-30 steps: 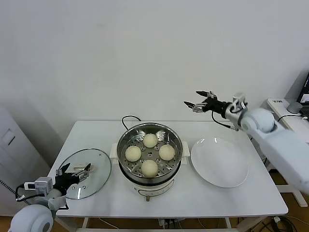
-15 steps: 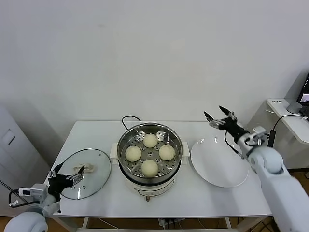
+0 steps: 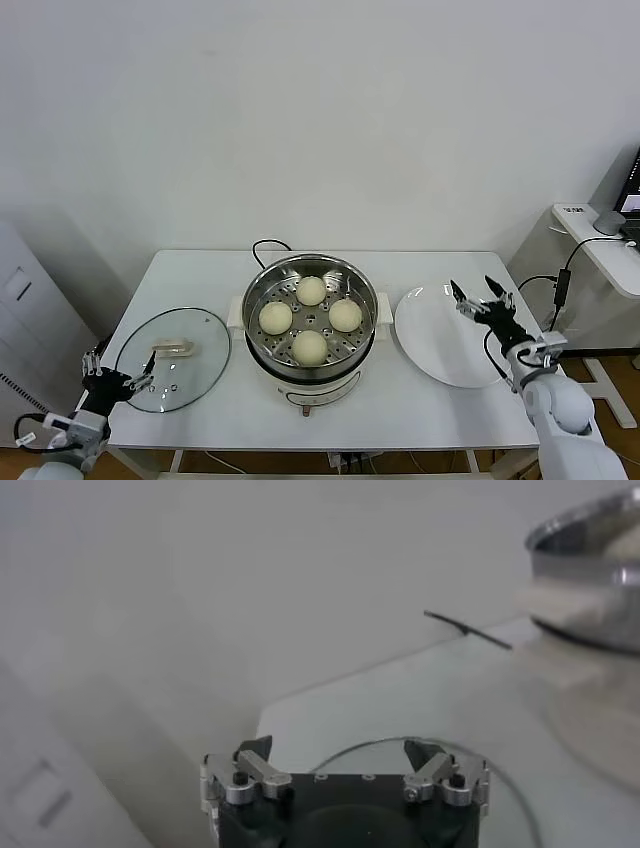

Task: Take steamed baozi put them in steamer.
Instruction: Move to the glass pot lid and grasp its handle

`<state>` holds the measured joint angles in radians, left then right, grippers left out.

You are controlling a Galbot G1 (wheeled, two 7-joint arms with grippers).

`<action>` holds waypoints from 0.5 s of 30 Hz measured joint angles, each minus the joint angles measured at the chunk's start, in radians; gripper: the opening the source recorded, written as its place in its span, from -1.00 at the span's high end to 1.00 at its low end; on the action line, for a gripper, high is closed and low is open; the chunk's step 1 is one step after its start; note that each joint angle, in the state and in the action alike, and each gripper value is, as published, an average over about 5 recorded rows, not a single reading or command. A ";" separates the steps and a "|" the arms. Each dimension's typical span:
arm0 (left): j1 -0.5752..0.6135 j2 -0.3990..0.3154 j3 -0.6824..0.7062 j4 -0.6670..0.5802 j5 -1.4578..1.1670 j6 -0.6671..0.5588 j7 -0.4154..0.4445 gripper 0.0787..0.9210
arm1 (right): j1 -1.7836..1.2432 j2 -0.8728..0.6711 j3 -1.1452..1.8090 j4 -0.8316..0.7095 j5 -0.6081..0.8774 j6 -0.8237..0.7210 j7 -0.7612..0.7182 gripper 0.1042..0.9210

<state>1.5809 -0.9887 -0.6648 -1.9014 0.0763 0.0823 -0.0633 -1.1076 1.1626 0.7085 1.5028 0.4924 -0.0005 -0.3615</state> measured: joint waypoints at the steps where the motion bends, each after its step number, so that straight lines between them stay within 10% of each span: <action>1: -0.001 -0.003 0.001 0.015 0.049 -0.023 0.000 -0.77 | -0.006 0.010 0.007 -0.004 -0.009 0.003 -0.001 -0.76; 15: -0.057 -0.088 -0.032 0.202 0.700 -0.274 -0.074 -0.77 | -0.035 0.091 0.055 -0.053 -0.094 0.022 -0.011 -0.76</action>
<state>1.5243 -1.0763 -0.6967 -1.6989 0.7762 -0.1917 -0.1369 -1.1429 1.2537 0.7637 1.4502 0.3980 0.0219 -0.3722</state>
